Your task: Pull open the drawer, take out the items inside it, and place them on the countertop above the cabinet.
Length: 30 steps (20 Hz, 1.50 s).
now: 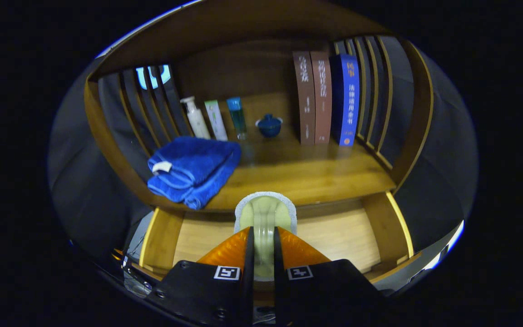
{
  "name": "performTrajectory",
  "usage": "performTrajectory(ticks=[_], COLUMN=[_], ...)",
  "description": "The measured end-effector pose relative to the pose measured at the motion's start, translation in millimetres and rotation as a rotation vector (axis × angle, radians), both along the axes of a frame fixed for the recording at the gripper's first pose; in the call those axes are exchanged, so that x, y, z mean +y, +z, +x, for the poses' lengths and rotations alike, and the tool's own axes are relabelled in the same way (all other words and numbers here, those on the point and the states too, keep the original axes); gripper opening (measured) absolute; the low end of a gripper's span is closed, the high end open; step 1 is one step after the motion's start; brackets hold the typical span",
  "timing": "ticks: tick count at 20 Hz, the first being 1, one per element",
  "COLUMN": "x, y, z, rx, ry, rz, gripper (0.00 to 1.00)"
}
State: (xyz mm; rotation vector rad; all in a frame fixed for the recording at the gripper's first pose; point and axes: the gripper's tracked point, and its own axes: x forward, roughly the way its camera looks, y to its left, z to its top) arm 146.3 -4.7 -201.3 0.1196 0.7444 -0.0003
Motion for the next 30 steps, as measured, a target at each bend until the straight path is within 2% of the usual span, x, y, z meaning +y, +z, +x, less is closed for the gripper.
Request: performTrajectory(ticks=[4, 11, 15, 18, 19, 20, 25, 26, 27, 30], x=[1, -1, -2, -3, -3, -5, -5, -5, -5, -2], y=[10, -13, -32, -40, -42, -41, -39, -32, -29, -11], z=[53, 134, 166, 176, 178, 179, 175, 172, 168, 144], rx=[-0.010, 0.043, 0.089, 0.101, 0.097, 0.098, 0.093, 0.083, 0.071, 0.030], ry=[-0.001, -0.008, -0.009, -0.018, -0.019, -0.024, -0.020, -0.021, -0.020, -0.011], rz=[0.011, 0.002, -0.010, -0.005, 0.001, -0.006, -0.001, -0.001, -0.002, -0.013], gripper=[0.23, 0.23, 0.23, 0.23, 0.28, 0.29, 0.88, 0.90, 1.00, 1.00])
